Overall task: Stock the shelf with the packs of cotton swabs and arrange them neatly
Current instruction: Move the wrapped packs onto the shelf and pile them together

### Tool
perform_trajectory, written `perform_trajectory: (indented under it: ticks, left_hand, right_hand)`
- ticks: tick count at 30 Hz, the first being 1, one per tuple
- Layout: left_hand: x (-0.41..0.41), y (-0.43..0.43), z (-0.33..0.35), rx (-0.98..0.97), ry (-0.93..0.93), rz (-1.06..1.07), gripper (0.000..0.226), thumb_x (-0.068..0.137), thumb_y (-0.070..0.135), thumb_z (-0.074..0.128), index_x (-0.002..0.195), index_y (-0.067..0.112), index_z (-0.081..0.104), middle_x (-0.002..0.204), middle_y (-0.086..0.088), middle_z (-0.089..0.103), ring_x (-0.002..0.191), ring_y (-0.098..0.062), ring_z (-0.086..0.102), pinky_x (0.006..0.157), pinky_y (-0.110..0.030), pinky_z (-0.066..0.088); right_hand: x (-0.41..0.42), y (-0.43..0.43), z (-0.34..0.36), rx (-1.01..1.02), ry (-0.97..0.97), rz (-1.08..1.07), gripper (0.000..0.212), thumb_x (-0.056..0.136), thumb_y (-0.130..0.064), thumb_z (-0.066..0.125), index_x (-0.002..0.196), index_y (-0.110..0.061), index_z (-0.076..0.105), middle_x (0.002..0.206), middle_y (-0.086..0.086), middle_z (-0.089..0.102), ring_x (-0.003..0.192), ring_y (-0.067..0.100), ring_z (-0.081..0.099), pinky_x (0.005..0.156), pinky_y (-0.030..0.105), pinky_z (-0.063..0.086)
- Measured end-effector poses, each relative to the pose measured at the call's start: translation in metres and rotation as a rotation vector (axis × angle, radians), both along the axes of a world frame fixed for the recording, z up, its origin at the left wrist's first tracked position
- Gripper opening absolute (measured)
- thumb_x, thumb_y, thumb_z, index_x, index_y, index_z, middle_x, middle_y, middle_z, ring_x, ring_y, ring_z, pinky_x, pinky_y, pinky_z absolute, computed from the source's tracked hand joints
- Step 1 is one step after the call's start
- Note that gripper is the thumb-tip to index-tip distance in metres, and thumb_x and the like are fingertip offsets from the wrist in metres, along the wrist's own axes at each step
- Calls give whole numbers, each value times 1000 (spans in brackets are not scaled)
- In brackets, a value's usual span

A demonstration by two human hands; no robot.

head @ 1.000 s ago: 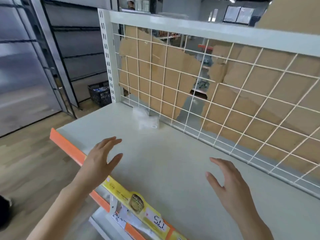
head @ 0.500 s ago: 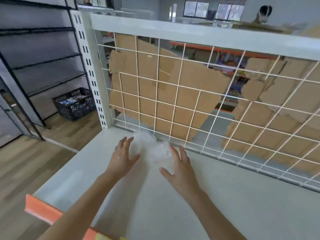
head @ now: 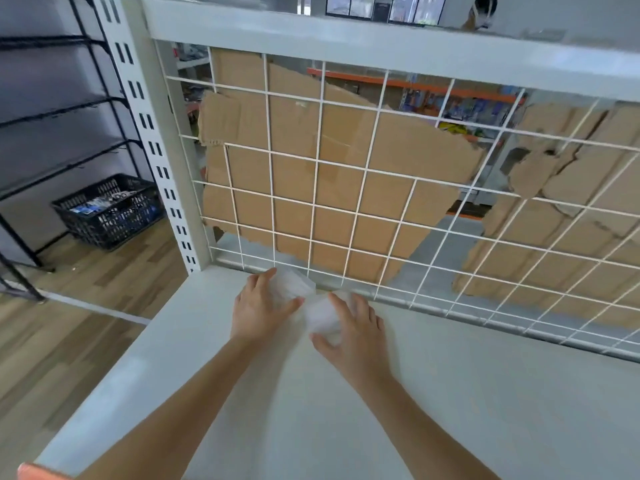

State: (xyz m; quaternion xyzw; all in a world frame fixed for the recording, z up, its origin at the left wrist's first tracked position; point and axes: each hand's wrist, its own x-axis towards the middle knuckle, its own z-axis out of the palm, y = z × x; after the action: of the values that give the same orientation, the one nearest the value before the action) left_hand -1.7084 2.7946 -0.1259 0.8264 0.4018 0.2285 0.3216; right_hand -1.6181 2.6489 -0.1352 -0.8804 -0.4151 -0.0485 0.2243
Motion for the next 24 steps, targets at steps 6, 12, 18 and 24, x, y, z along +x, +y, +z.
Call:
perform_trajectory:
  ticks: [6, 12, 18, 24]
  left_hand:
    - [-1, 6, -6, -25, -33, -6, 103, 64, 43, 81, 146, 14, 25, 132, -8, 43, 124, -27, 42, 105, -38, 33]
    - [-3, -2, 0, -1, 52, -31, 91, 66, 43, 75, 140, 14, 31, 131, -7, 39, 121, -27, 41, 100, -37, 35]
    - [-25, -15, 12, 45, 74, -53, 84, 70, 32, 78, 140, 13, 35, 133, -12, 38, 122, -30, 38, 99, -38, 34]
    - [-60, -83, 26, 155, -10, -133, 89, 70, 30, 81, 141, 7, 35, 133, -12, 39, 124, -29, 38, 97, -41, 38]
  right_hand:
    - [1, 2, -1, 24, 62, -44, 66, 59, -66, 48, 110, -26, 57, 114, -1, 57, 98, 23, 59, 77, 34, 46]
    - [-2, -4, 12, 39, 234, -36, 70, 63, -52, 57, 127, -24, 46, 128, -2, 43, 116, 23, 43, 97, 30, 33]
    - [-4, -62, 28, -1, 265, -31, 72, 74, -41, 67, 137, -31, 35, 135, -4, 35, 122, 18, 36, 102, 27, 32]
    - [-16, -165, 44, 118, 236, -65, 82, 63, -55, 59, 139, -31, 36, 141, -3, 33, 128, 15, 36, 100, 26, 36]
